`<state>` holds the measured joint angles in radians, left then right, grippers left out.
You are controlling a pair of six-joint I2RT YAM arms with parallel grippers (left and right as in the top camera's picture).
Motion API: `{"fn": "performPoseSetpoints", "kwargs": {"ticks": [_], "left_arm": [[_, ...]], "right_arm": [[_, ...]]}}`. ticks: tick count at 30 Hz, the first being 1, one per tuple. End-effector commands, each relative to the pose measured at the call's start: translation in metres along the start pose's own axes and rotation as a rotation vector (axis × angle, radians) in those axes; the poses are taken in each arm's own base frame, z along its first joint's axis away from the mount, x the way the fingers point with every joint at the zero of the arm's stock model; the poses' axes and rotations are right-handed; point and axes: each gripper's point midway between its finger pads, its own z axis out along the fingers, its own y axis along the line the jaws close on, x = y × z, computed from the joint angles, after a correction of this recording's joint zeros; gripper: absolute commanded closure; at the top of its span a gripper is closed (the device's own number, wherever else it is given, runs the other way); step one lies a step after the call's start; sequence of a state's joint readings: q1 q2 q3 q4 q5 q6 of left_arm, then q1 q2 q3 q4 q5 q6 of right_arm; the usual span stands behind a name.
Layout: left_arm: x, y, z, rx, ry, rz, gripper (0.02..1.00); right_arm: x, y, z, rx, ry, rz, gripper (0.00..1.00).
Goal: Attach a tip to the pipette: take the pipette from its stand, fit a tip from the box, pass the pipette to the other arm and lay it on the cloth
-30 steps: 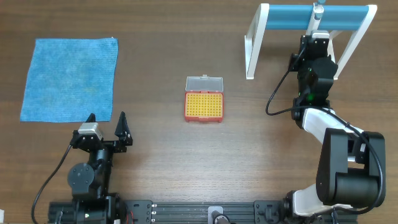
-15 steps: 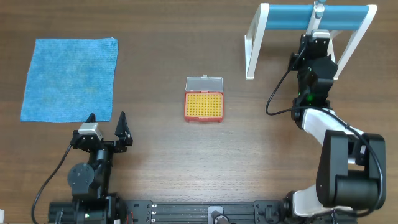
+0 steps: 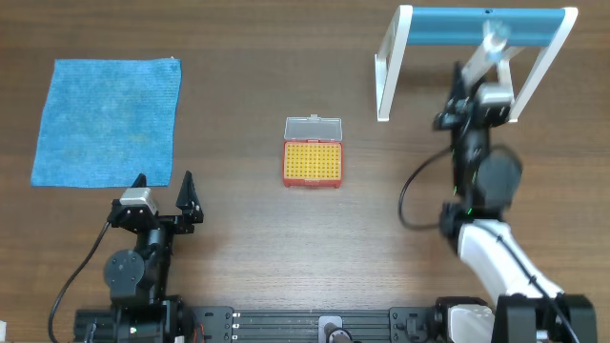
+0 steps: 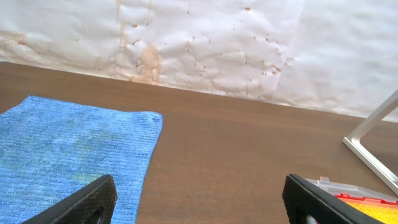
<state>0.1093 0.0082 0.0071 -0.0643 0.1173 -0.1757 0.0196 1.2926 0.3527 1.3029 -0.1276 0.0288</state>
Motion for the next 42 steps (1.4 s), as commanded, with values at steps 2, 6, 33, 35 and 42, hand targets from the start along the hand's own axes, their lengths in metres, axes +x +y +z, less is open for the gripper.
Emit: {"fn": "performPoseSetpoints", "kwargs": {"ticks": [2,6,33,35,42], "left_arm": [[0.002,-0.005,0.000,0.025,0.007,0.017,0.154],[0.002,-0.005,0.000,0.025,0.007,0.017,0.154],[0.002,-0.005,0.000,0.025,0.007,0.017,0.154],[0.002,-0.004,0.000,0.025,0.008,0.017,0.154],[0.002,-0.004,0.000,0.025,0.008,0.017,0.154]], "right_arm": [[0.027,0.095,-0.051,-0.324,0.057,0.097,0.921],[0.020,0.143,-0.072,-0.468,0.041,0.145,0.925],[0.089,0.242,-0.033,-0.499,0.221,0.233,0.919],[0.100,0.245,-0.034,-0.502,0.244,0.228,0.923],[0.105,0.245,-0.034,-0.499,0.257,0.223,0.921]]}}
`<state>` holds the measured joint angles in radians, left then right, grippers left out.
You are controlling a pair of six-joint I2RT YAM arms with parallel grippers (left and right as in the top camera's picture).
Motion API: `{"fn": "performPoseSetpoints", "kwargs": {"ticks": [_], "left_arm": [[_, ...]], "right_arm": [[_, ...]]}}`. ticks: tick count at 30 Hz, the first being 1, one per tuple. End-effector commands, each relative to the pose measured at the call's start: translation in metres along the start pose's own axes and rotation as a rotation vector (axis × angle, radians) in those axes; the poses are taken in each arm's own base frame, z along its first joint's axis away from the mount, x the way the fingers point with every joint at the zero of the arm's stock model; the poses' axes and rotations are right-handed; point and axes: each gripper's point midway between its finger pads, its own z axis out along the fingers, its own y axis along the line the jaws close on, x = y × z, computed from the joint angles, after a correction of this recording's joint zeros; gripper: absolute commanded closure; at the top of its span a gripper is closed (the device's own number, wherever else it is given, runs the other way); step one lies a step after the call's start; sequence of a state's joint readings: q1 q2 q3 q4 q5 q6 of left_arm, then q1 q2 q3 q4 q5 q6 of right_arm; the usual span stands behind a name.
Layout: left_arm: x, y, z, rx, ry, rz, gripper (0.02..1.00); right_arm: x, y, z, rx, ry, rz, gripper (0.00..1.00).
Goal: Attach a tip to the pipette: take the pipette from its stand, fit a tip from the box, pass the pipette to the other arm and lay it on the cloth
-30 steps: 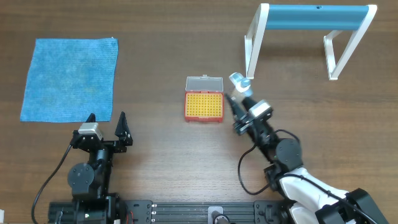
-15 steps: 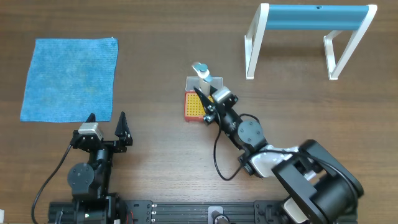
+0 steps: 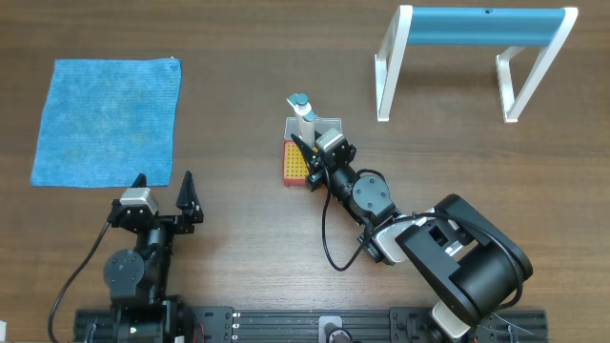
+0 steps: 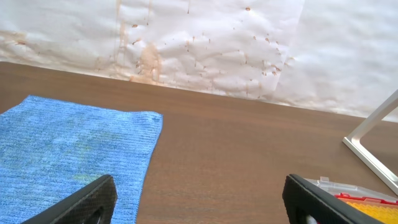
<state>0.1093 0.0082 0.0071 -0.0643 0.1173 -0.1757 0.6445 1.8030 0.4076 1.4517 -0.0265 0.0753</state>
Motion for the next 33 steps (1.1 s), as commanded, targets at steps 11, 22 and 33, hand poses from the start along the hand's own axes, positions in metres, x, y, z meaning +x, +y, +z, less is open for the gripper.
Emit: {"fn": "performPoseSetpoints", "kwargs": {"ticks": [11,22,33], "left_arm": [[0.002,-0.005,0.000,0.025,0.007,0.017,0.154],[0.002,-0.005,0.000,0.025,0.007,0.017,0.154],[0.002,-0.005,0.000,0.025,0.007,0.017,0.152]], "right_arm": [[-0.002,-0.012,0.007,0.055,-0.013,0.017,0.928],[0.002,-0.014,0.008,0.060,0.007,0.017,0.928],[0.010,-0.015,0.016,0.061,0.019,0.017,0.923]]}}
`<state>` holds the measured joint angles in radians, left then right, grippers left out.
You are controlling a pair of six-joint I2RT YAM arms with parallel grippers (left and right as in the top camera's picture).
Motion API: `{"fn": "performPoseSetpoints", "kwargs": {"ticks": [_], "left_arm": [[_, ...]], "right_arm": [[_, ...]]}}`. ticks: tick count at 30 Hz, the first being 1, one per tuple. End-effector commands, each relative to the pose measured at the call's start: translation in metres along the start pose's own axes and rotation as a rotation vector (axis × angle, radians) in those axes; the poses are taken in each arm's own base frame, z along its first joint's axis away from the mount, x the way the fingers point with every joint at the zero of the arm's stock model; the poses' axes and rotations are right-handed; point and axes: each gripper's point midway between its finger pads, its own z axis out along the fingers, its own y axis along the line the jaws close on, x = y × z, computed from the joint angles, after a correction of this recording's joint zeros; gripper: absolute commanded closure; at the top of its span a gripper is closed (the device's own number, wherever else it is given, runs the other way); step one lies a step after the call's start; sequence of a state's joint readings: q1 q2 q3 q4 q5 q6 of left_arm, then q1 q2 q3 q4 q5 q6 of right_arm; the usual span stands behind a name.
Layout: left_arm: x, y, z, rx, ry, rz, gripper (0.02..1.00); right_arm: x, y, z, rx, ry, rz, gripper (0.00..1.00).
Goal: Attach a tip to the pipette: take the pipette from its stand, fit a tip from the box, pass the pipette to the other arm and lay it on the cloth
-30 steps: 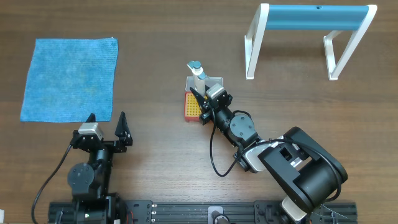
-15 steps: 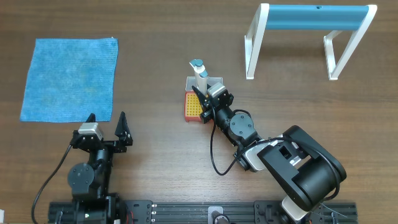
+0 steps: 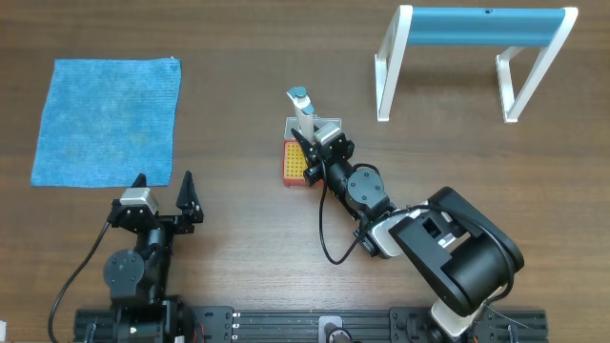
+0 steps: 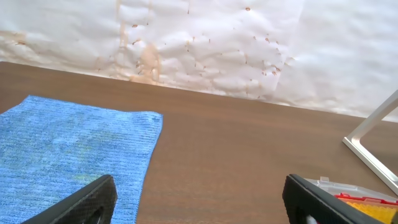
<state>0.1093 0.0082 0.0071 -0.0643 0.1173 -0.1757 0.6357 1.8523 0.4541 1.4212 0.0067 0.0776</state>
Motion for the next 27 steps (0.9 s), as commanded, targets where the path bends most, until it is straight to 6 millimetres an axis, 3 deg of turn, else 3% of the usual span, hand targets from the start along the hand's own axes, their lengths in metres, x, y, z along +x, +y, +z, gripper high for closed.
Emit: {"fn": "performPoseSetpoints", "kwargs": {"ticks": [1,27], "left_arm": [[0.002,-0.005,0.000,0.025,0.007,0.017,0.154],[0.002,-0.005,0.000,0.025,0.007,0.017,0.154]], "right_arm": [[-0.002,-0.005,0.005,0.018,-0.013,0.015,0.921],[-0.002,-0.007,-0.007,0.021,-0.016,0.015,0.923]]}}
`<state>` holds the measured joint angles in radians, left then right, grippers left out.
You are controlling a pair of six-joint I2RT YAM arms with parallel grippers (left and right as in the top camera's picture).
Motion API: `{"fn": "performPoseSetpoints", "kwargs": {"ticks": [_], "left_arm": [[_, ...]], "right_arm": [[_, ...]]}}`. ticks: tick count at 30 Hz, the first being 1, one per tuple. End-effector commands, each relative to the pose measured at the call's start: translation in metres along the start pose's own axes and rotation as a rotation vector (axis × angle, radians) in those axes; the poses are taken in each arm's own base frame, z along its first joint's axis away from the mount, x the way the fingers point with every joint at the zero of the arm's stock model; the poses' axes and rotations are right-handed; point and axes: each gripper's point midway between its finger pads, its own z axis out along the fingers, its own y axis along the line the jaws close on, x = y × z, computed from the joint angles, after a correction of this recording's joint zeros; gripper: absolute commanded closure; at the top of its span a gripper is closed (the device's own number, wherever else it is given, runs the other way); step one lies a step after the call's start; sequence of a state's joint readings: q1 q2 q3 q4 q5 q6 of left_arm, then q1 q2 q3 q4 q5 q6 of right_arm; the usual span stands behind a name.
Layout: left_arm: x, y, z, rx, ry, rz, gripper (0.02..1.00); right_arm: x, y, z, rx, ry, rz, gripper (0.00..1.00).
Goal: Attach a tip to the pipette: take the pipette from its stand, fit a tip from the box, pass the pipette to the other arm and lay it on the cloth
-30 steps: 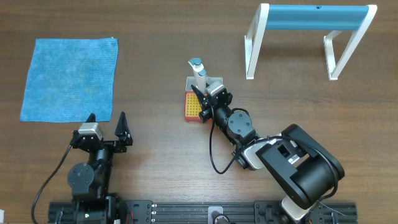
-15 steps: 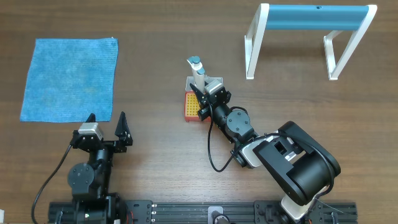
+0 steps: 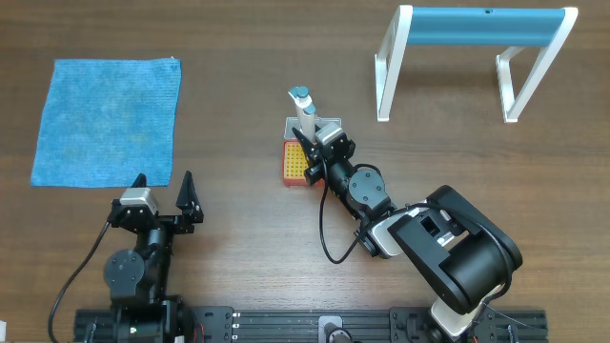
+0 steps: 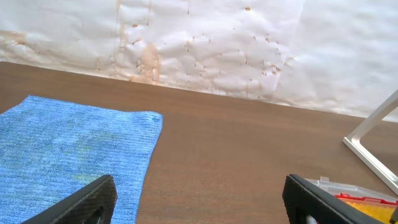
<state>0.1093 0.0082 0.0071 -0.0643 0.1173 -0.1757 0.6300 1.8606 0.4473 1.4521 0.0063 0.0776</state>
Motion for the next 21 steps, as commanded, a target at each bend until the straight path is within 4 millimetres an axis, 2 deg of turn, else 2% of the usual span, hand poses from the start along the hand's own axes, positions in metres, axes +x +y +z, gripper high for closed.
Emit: {"fn": "performPoseSetpoints", "kwargs": {"ticks": [1,9,17,21], "left_arm": [[0.002,-0.005,0.000,0.025,0.007,0.017,0.152],[0.002,-0.005,0.000,0.025,0.007,0.017,0.152],[0.002,-0.005,0.000,0.025,0.007,0.017,0.152],[0.002,-0.004,0.000,0.025,0.008,0.017,0.154]], "right_arm": [[0.000,-0.005,-0.006,0.017,0.000,0.015,0.921],[0.000,-0.004,-0.006,0.009,0.000,0.016,0.923],[0.000,0.006,-0.006,-0.050,0.003,0.016,0.923],[0.007,0.007,-0.008,-0.057,0.028,0.016,0.923]]}}
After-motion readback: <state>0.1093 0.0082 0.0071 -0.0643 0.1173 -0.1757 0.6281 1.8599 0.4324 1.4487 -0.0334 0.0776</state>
